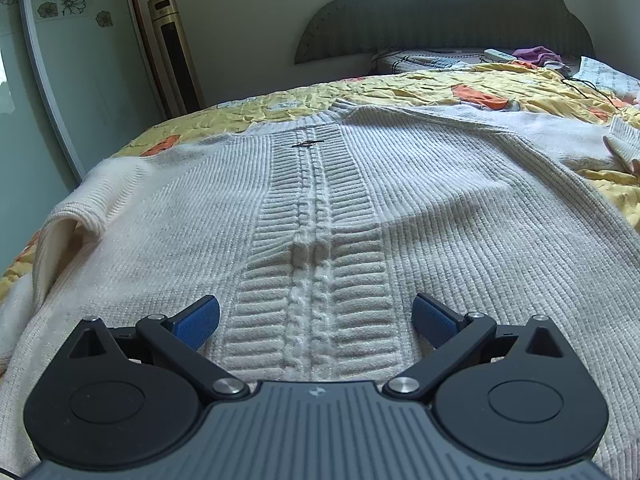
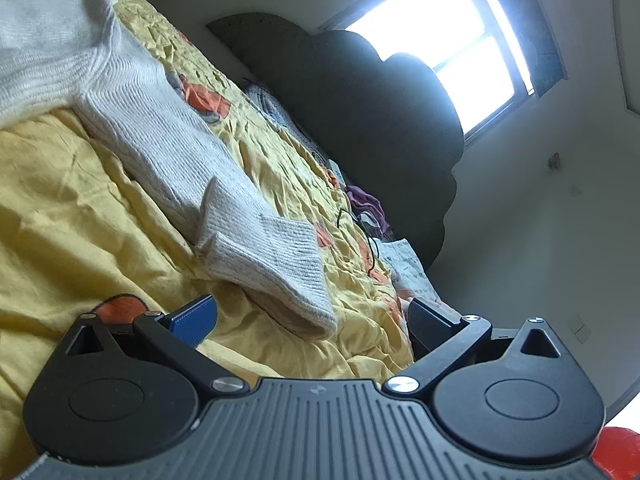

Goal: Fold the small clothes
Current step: 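Move the right gripper down to the cuff of a sweater sleeve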

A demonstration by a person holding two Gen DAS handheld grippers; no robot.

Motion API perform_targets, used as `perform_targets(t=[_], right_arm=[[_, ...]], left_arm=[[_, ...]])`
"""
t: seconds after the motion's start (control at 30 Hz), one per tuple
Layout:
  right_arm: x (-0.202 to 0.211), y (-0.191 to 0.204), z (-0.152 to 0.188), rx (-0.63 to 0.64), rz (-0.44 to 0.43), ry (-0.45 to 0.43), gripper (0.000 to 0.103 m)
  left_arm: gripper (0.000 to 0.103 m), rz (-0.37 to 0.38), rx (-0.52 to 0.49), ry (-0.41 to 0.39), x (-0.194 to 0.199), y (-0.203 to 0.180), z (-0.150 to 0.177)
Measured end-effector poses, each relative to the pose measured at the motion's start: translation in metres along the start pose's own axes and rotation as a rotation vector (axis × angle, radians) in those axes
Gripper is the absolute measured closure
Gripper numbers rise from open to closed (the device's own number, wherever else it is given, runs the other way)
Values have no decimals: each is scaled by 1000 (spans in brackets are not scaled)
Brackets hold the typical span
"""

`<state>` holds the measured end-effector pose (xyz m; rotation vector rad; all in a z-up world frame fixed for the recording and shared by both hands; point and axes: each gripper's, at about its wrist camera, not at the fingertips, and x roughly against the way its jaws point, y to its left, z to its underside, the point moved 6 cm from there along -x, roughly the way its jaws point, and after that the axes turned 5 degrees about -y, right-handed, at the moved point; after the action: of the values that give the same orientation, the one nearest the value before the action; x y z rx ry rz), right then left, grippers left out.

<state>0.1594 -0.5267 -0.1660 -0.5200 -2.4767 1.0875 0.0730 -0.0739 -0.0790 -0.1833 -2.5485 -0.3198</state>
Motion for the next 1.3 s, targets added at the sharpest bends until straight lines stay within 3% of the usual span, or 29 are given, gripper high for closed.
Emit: perform_targets(t=[0.23, 0.4, 0.47, 0.53, 0.63, 0.73, 0.87, 0.93, 0.97, 1.0, 1.13, 1.3], right_arm=[[-27, -8, -3, -126, -92, 27, 1], [-33, -42, -9, -346, -58, -20, 0], [-47, -63, -1, -467, -29, 9, 0], [-64, -78, 16, -579, -30, 101, 0], [-67, -83, 31, -684, -115, 145, 1], [-47, -71, 33, -562, -124, 73, 1], [-27, -37, 20, -131, -76, -46, 2], [-21, -15, 15, 48, -97, -85, 3], [-19, -5, 13, 110, -122, -101, 9], [-17, 2, 10, 141, -148, -119, 20], [-24, 12, -6, 145, -285, -131, 34], [-28, 9, -15, 41, -455, -109, 82]], left_arm=[[0, 1, 26, -5, -1, 1, 2], [0, -3, 23, -10, 0, 1, 3], [0, -3, 23, -10, 0, 1, 3], [0, -2, 24, -10, 0, 1, 3], [0, -1, 25, -9, 0, 0, 3], [0, -2, 24, -10, 0, 0, 2], [0, -1, 26, -9, 0, 0, 3], [0, -2, 25, -10, 0, 0, 3], [0, -2, 24, -10, 0, 0, 3], [0, -3, 23, -10, 0, 0, 2], [0, -4, 22, -11, -1, 1, 2], [0, -2, 26, -10, -1, 2, 2]])
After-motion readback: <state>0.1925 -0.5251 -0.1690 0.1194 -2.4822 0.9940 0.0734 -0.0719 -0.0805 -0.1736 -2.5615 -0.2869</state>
